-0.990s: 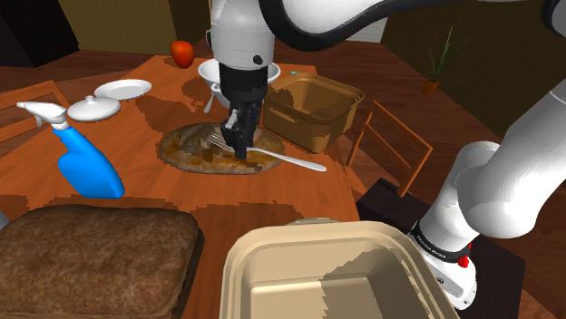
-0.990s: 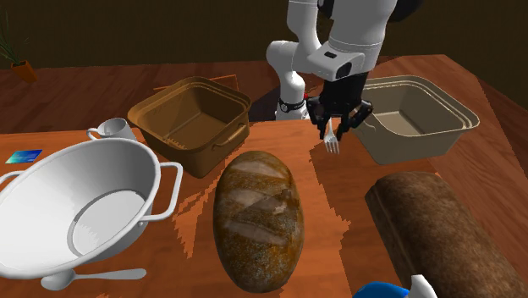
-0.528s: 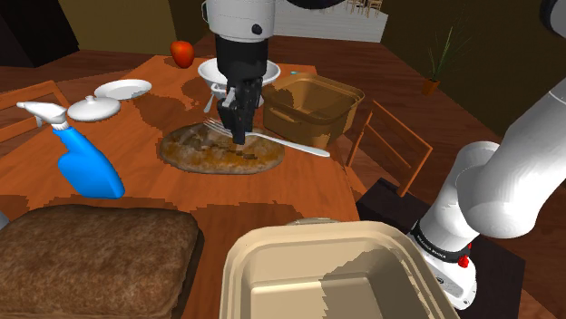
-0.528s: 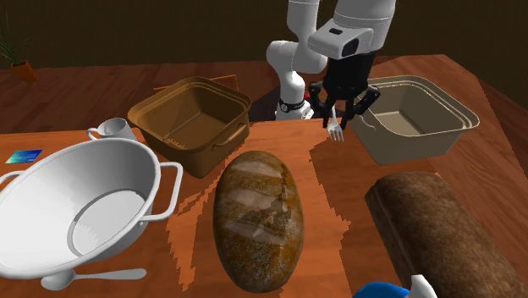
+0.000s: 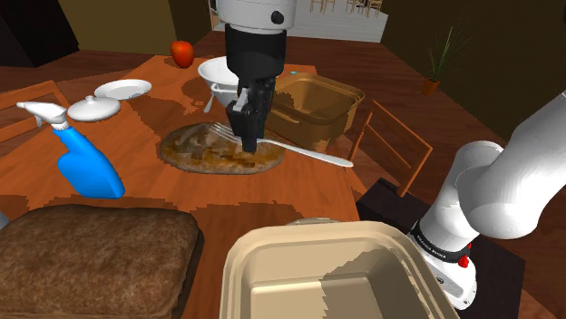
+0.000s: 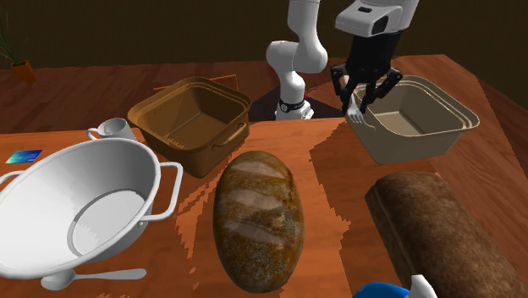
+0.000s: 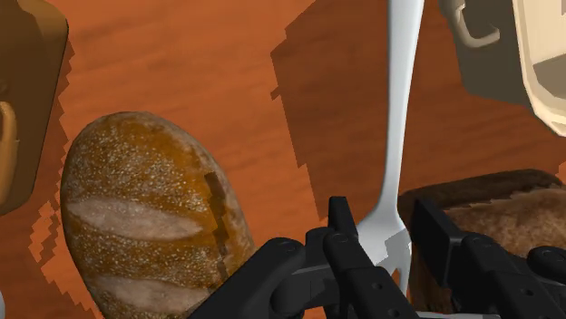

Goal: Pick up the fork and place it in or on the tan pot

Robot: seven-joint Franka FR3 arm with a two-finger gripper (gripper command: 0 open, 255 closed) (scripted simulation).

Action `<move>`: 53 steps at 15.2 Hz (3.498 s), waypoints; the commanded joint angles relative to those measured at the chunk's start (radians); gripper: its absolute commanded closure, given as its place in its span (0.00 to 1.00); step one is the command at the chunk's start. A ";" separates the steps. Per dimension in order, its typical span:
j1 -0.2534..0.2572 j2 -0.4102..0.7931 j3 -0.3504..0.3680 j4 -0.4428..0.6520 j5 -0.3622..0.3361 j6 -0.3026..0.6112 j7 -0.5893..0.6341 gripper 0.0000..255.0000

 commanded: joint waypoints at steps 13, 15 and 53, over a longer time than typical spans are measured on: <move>0.128 -0.179 0.165 -0.103 0.120 -0.031 0.261 1.00; 0.144 -0.190 0.196 -0.100 0.135 -0.037 0.304 1.00; 0.186 -0.218 0.283 -0.154 0.178 0.013 0.406 0.00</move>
